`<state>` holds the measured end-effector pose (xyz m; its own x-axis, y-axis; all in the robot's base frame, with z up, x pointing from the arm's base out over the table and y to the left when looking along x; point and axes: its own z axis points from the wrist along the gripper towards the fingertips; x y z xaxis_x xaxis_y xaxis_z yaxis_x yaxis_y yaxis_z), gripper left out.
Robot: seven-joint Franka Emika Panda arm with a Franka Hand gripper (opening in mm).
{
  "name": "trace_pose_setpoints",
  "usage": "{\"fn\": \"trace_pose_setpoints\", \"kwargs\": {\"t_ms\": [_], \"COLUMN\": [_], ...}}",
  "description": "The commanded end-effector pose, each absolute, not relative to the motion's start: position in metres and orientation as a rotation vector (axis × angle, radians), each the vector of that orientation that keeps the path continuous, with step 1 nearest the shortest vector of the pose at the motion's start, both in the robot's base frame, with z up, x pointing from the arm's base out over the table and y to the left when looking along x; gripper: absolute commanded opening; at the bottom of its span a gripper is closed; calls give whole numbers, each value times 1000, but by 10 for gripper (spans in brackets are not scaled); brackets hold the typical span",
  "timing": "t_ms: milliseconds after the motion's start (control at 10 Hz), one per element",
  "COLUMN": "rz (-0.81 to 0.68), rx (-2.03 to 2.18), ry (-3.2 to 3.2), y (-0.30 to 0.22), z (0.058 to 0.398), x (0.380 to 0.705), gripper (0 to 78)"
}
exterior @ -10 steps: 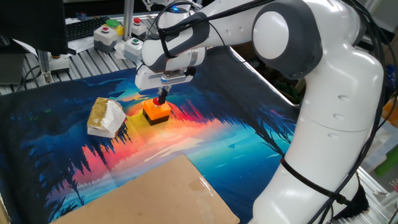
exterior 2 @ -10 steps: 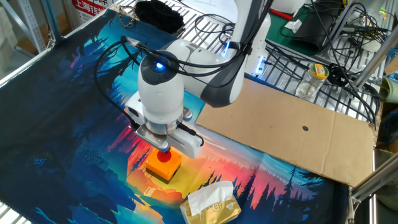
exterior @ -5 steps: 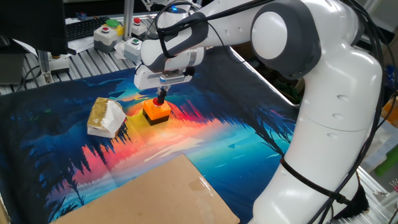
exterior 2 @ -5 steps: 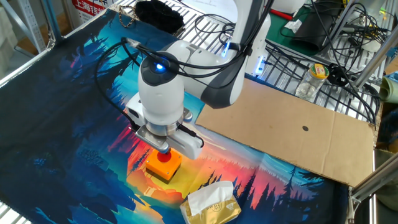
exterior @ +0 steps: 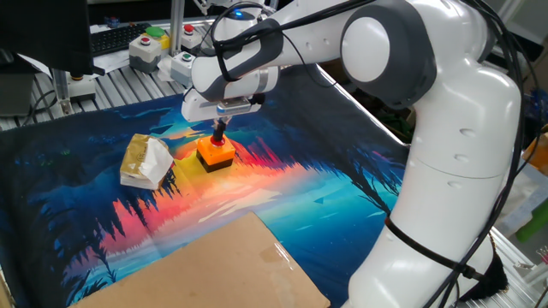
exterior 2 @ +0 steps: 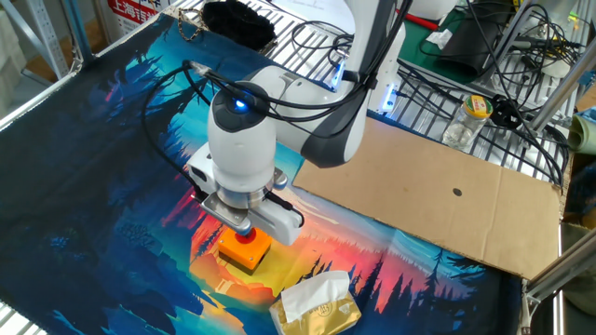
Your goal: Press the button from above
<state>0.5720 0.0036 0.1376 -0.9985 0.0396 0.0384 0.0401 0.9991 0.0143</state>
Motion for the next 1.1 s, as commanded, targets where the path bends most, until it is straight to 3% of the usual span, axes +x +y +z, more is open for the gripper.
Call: {"fn": "trace_pose_setpoints", "kwargs": {"t_ms": [100,400,1100], "rz": [-10,14,40], "rx": [-66,-75,-94], "ry": [-3096,-3080,-3025], "y": [9,9,9], "z": [115,132,214], "x": [568,563,560], "gripper": [0,0,0]}}
